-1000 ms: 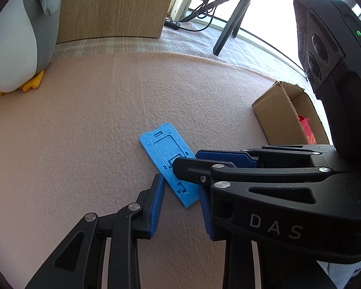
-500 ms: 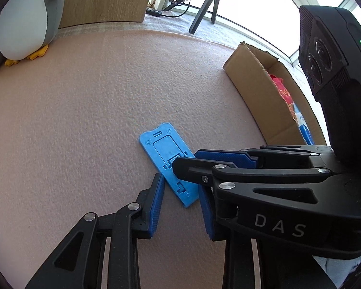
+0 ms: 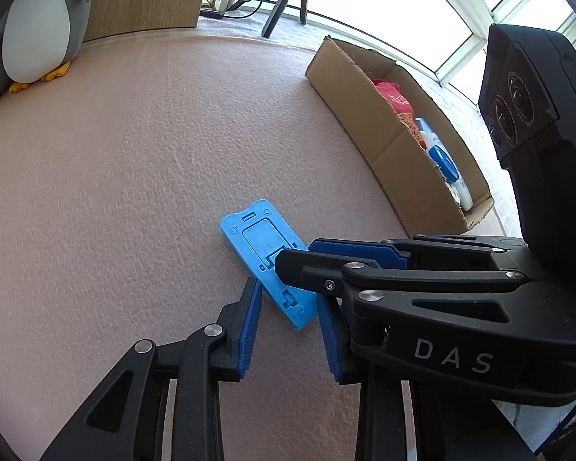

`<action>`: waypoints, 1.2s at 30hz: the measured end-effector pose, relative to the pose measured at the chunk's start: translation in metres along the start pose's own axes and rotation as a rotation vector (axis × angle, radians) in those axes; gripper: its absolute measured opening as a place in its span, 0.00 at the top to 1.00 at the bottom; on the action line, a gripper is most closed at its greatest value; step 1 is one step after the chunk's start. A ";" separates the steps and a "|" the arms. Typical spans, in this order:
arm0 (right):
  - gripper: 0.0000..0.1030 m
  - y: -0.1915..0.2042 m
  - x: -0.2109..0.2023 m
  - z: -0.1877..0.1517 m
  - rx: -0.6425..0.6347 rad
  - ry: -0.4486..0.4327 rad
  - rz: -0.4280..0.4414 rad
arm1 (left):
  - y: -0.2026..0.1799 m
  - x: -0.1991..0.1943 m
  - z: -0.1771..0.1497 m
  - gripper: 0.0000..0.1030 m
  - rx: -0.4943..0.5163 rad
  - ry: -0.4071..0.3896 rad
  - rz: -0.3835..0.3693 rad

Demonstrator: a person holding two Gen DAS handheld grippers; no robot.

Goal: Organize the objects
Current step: 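Carry the phone stand into the box and open the right gripper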

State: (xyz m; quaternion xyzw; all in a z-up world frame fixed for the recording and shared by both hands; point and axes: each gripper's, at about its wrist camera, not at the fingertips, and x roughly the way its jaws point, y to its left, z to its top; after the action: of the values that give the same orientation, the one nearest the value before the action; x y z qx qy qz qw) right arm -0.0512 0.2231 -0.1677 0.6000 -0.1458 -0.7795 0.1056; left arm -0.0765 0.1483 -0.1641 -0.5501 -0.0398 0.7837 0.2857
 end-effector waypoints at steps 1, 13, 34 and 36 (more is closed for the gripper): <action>0.79 0.000 -0.004 0.000 0.001 -0.008 0.001 | -0.004 -0.002 0.000 0.69 0.010 -0.006 0.001; 0.79 -0.021 -0.069 0.007 0.018 -0.133 -0.032 | -0.068 -0.024 0.043 0.69 0.148 -0.057 -0.014; 0.79 -0.140 -0.148 0.050 0.135 -0.268 -0.097 | -0.195 0.040 0.133 0.69 0.324 -0.102 -0.020; 0.79 -0.149 -0.147 0.055 0.140 -0.269 -0.095 | -0.199 0.048 0.140 0.69 0.324 -0.100 -0.020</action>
State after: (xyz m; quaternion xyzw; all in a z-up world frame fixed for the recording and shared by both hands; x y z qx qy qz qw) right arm -0.0647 0.4181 -0.0743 0.5025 -0.1842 -0.8447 0.0059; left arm -0.1311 0.3727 -0.0745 -0.4569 0.0675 0.8033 0.3759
